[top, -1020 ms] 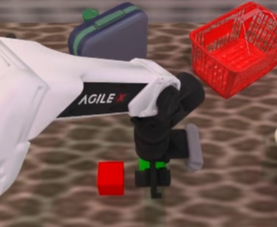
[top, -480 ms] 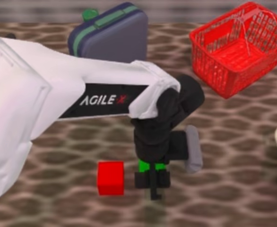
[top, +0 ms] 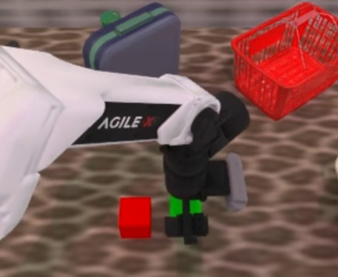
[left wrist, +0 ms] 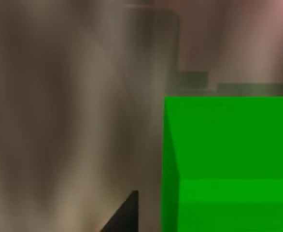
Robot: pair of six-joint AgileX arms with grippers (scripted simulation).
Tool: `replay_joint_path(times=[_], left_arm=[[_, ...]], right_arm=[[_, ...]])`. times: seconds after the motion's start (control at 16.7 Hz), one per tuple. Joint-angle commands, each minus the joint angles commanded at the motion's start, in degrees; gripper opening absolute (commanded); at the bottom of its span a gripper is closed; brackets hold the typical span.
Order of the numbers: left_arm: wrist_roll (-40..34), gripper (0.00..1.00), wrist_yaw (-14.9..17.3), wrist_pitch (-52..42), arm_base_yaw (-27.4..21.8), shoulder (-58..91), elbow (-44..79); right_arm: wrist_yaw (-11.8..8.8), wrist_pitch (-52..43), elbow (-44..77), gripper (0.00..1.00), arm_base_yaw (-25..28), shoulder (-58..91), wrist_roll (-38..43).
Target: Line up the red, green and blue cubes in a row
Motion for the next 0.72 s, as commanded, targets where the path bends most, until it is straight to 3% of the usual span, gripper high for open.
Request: replay_joint_path(times=[0.72], left_arm=[[0.1,1.0,0.0,-2.4,0.2,-0.7,1.8]], right_arm=[[0.0,0.0,0.0,1.0,0.0,0.0,0.0]])
